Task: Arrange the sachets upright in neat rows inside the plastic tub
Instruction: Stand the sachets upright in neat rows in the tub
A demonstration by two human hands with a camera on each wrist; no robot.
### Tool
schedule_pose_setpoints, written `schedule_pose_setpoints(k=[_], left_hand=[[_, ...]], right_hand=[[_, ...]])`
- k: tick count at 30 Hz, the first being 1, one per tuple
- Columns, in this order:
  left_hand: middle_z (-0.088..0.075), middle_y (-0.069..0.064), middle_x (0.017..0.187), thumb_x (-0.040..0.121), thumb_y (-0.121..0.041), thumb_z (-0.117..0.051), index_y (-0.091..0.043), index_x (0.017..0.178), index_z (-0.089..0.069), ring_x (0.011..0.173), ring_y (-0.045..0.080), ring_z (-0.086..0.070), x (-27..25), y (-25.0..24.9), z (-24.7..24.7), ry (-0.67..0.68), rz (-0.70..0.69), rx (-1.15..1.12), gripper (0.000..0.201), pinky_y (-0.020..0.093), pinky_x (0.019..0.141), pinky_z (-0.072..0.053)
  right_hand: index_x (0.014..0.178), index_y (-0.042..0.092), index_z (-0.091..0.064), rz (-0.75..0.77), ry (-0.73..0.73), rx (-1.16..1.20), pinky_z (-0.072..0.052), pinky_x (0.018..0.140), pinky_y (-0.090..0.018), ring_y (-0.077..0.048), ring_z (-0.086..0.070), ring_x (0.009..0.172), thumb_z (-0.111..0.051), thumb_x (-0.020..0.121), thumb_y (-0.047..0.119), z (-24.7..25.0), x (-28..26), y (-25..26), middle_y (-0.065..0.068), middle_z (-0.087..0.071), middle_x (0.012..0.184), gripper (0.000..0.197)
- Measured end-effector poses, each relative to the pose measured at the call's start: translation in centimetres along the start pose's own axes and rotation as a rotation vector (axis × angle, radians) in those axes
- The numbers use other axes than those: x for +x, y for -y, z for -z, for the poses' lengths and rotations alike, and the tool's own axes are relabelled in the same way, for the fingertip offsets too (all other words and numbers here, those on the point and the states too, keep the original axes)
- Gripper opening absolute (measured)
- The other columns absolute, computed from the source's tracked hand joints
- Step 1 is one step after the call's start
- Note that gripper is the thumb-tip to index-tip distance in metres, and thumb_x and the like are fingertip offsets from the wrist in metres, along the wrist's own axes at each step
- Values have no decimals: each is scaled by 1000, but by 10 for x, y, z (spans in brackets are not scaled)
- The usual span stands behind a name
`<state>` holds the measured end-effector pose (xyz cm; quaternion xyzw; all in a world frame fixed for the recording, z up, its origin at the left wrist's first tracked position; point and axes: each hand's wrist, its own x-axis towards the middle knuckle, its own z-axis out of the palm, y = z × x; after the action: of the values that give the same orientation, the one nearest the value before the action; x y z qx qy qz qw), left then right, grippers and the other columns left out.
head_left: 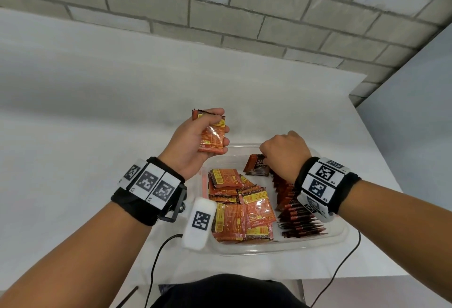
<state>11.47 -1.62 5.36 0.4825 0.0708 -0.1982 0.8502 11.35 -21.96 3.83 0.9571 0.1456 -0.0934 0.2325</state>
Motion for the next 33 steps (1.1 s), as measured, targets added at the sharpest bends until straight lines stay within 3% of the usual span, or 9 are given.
schedule_pose_setpoints(k=[9, 13, 16, 18, 21, 24, 27, 30, 33], left_hand=[[-64, 9, 83, 95, -13, -50, -10, 118, -58, 64, 21, -63, 0, 6, 3, 4, -5, -27, 25, 31, 59, -55], [-65, 16, 91, 95, -5, -42, -5, 118, -55, 71, 28, -67, 0, 9, 3, 6, 32, -77, 27, 35, 65, -59], [-66, 19, 98, 96, -2, -43, -5, 113, -54, 83, 32, -69, -3, 12, -2, 49, 61, -39, 21, 40, 77, -59], [-71, 14, 98, 94, -2, -50, -7, 113, -56, 86, 27, -70, -5, 16, -7, 88, 48, 76, 20, 39, 78, -59], [-73, 11, 96, 87, -7, -60, -6, 116, -58, 83, 24, -71, -7, 19, -16, 137, 34, 151, 28, 37, 71, -60], [-73, 11, 96, 83, -9, -64, -9, 111, -60, 82, 24, -71, -7, 20, -23, 153, 19, 204, 28, 36, 68, -61], [-73, 9, 92, 80, -11, -66, -12, 104, -61, 81, 23, -71, -9, 22, -30, 169, 3, 259, 24, 36, 67, -60], [-72, 7, 91, 77, -25, -67, -13, 106, -61, 81, 21, -70, -9, 25, -38, 144, -6, 307, 31, 33, 67, -60], [-63, 9, 88, 81, -46, -62, -16, 104, -60, 73, 19, -64, -6, 27, -43, 9, 47, 262, 38, 39, 74, -59]], right_hand=[[60, 19, -29, 13, 22, -3, -26, 71, -28, -12, -30, 50, -49, 90, 9, -1, -2, -1, 6, -36, 59, 37], [75, 18, -45, -8, -10, 79, -28, 71, -28, -18, -47, 65, -47, 93, 17, 1, -7, -6, 3, -50, 72, 19], [101, 20, -60, -18, -73, 380, -35, 69, -26, -17, -59, 79, -50, 95, 34, 14, -16, -14, 1, -65, 92, 18], [110, 24, -61, -22, -139, 768, -39, 66, -22, -7, -58, 73, -54, 93, 40, 25, -25, -18, 6, -66, 93, 24], [115, 29, -56, -31, -186, 1186, -42, 65, -17, -6, -57, 69, -55, 93, 36, 37, -33, -18, 10, -63, 94, 23], [117, 23, -58, -73, -173, 1429, -48, 67, -24, -13, -60, 70, -52, 96, 22, 39, -37, -21, 4, -66, 89, 22], [112, 19, -63, -65, -132, 1574, -52, 67, -32, -12, -60, 68, -57, 93, 21, 35, -41, -26, 3, -67, 84, 19], [90, 22, -67, -12, -219, 1449, -53, 72, -37, -10, -59, 69, -71, 82, 23, 31, -44, -32, 4, -65, 78, 9], [74, 27, -60, -59, -470, 1381, -47, 63, -21, -4, -53, 63, -75, 80, 20, 29, -48, -36, 12, -61, 72, 17]])
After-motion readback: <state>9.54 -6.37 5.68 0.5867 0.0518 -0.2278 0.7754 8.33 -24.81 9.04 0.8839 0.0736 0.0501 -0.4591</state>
